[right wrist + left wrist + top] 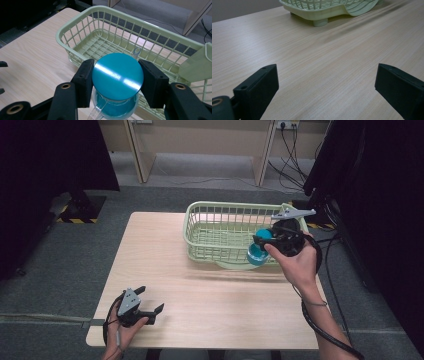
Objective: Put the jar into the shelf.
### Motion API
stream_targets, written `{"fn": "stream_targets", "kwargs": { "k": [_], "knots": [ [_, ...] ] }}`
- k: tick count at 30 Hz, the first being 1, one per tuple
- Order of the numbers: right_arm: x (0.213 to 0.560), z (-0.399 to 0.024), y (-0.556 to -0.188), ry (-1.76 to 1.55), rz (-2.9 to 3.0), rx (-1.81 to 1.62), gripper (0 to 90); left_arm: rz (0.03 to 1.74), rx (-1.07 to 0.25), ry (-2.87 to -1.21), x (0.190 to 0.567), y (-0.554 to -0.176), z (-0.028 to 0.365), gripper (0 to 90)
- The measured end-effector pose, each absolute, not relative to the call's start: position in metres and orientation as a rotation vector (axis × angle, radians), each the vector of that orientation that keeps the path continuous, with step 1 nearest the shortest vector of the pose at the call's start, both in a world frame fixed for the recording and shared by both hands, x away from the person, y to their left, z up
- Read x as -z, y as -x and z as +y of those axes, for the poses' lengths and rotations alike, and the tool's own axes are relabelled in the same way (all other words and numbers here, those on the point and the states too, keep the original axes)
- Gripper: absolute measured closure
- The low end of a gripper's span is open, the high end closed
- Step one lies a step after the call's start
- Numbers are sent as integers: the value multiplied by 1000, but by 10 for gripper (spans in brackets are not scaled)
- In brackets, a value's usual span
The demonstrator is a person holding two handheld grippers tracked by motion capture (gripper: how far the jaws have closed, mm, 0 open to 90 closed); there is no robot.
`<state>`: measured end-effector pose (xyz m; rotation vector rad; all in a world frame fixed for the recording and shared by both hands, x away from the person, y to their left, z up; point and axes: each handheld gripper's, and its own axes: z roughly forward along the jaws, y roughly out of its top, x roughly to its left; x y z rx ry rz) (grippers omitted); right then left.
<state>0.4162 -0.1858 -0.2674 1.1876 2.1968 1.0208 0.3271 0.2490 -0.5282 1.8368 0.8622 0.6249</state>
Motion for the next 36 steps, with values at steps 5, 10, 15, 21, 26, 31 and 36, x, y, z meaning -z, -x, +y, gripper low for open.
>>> {"fn": "stream_targets", "kwargs": {
  "k": [5,10,15,21,26,31,36],
  "knots": [
    [261,-183,-422,-1196,2186,-1031,486,862,-625,-1838,528,-327,249,47],
    [256,-181,-432,-1207,2173,-1039,486,862,-624,-1837,528,-327,249,47],
    [250,-178,-443,-1224,2163,-1036,486,862,-624,-1837,528,-327,249,47],
    [244,-174,-455,-1239,2153,-1028,486,861,-624,-1837,528,-327,249,47],
    [242,-172,-471,-1269,2141,-1005,485,861,-622,-1836,528,-327,249,47],
    [243,-171,-485,-1301,2137,-984,485,861,-622,-1840,528,-327,249,47],
    [247,-169,-500,-1340,2135,-960,485,861,-620,-1836,528,-327,249,47]
  ]
}}
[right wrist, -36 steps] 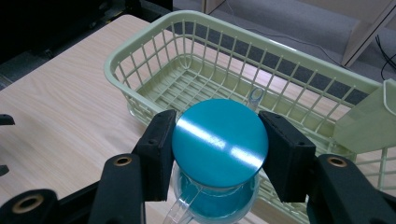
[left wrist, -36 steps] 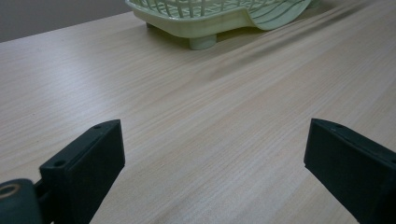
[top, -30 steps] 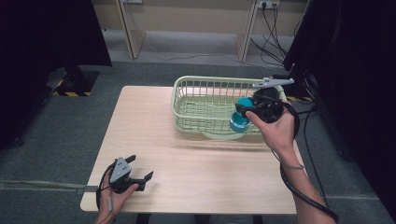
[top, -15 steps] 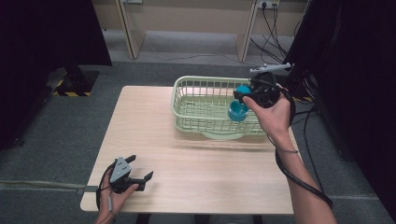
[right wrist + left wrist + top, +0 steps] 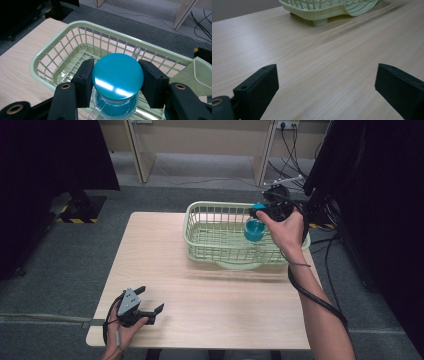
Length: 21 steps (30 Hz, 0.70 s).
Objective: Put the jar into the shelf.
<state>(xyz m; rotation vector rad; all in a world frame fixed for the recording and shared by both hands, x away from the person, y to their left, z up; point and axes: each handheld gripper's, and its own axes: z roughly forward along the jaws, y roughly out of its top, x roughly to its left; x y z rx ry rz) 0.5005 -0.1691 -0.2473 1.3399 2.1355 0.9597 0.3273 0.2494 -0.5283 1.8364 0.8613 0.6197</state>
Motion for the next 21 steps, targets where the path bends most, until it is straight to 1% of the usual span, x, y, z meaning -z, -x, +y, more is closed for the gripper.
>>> {"fn": "stream_targets", "kwargs": {
  "k": [9,21],
  "knots": [
    [255,-160,-529,-1386,2144,-924,485,860,-618,-1837,528,-327,250,47],
    [267,-153,-557,-1453,2162,-885,485,859,-616,-1835,528,-327,250,47]
  ]
}}
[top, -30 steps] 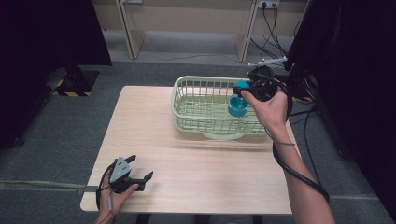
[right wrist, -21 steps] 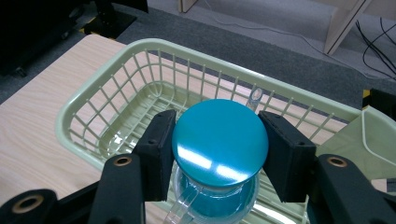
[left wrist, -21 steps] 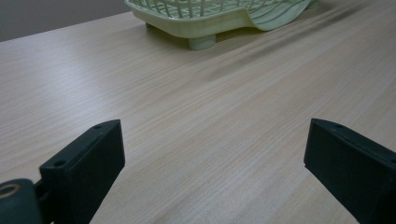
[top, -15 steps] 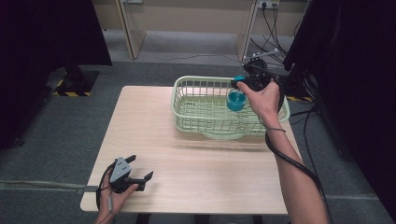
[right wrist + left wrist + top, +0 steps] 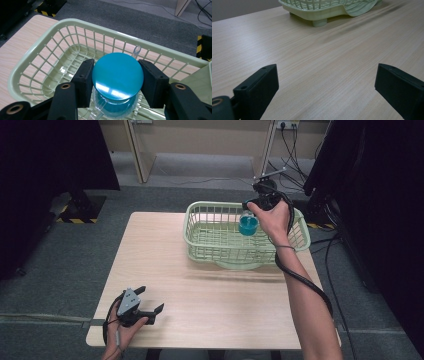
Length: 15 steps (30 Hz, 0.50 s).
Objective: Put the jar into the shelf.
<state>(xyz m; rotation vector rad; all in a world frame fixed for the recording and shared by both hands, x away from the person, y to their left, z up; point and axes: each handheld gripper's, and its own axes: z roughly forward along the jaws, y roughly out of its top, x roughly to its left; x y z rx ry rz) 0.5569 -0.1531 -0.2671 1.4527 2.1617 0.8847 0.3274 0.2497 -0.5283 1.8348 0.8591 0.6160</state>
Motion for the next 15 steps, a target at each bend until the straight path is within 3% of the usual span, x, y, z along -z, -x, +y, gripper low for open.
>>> {"fn": "stream_targets", "kwargs": {
  "k": [15],
  "knots": [
    [303,-150,-589,-1576,2178,-809,485,858,-614,-1836,528,-327,250,48]
  ]
}}
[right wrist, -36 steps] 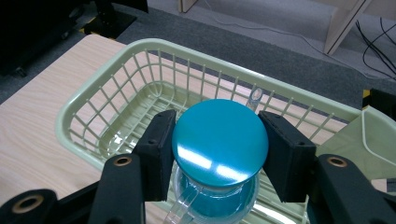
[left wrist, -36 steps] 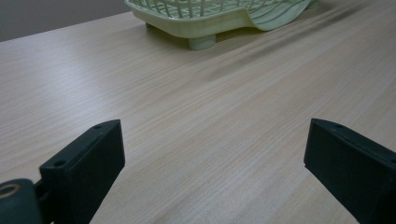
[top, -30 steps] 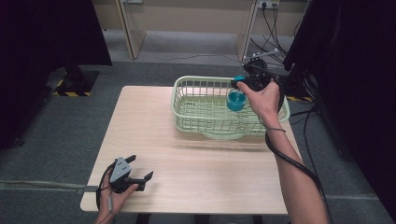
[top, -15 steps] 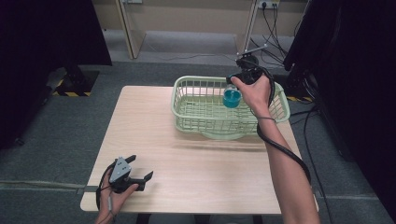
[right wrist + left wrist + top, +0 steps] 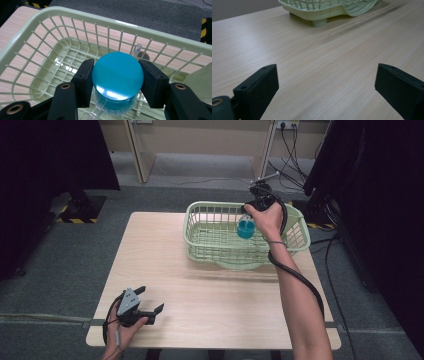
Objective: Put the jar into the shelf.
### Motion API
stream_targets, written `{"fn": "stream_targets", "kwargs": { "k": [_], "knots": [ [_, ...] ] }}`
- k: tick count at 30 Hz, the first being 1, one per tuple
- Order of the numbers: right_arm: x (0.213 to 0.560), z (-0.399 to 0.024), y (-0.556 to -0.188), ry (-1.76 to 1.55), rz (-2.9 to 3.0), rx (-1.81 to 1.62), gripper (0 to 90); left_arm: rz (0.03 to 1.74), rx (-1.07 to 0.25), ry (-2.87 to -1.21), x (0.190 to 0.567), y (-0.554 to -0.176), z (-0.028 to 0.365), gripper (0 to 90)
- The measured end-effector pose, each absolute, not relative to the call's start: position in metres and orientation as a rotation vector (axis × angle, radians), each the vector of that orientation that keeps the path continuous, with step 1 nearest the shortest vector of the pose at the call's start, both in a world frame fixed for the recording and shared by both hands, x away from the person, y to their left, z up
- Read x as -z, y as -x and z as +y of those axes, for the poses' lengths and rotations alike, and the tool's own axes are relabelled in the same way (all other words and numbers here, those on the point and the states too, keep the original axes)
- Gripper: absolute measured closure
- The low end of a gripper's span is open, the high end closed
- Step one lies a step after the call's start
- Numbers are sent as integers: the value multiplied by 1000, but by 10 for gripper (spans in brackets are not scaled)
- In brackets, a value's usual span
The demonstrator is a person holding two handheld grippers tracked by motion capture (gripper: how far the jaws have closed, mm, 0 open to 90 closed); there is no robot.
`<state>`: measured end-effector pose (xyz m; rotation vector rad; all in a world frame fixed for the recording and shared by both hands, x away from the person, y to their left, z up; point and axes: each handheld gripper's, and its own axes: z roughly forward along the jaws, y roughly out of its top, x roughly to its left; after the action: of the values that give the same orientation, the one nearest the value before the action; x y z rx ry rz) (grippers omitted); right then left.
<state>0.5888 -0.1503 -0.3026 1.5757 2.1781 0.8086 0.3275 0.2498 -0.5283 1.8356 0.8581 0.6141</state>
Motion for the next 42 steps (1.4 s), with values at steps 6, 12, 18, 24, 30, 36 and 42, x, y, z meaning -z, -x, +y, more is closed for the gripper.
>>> {"fn": "stream_targets", "kwargs": {
  "k": [6,12,18,24,30,36,42],
  "knots": [
    [324,-145,-598,-1616,2199,-773,485,858,-612,-1834,528,-328,250,48],
    [341,-142,-605,-1640,2217,-734,485,857,-611,-1834,528,-328,250,47],
    [352,-140,-608,-1658,2225,-709,484,857,-611,-1834,528,-328,250,48],
    [360,-138,-611,-1671,2231,-682,485,856,-610,-1833,528,-328,250,47],
    [365,-138,-612,-1673,2240,-671,484,856,-611,-1833,528,-328,250,47],
    [368,-137,-612,-1666,2245,-655,483,857,-610,-1834,528,-328,250,48],
    [368,-137,-611,-1664,2253,-653,473,857,-609,-1833,528,-328,250,47]
  ]
}}
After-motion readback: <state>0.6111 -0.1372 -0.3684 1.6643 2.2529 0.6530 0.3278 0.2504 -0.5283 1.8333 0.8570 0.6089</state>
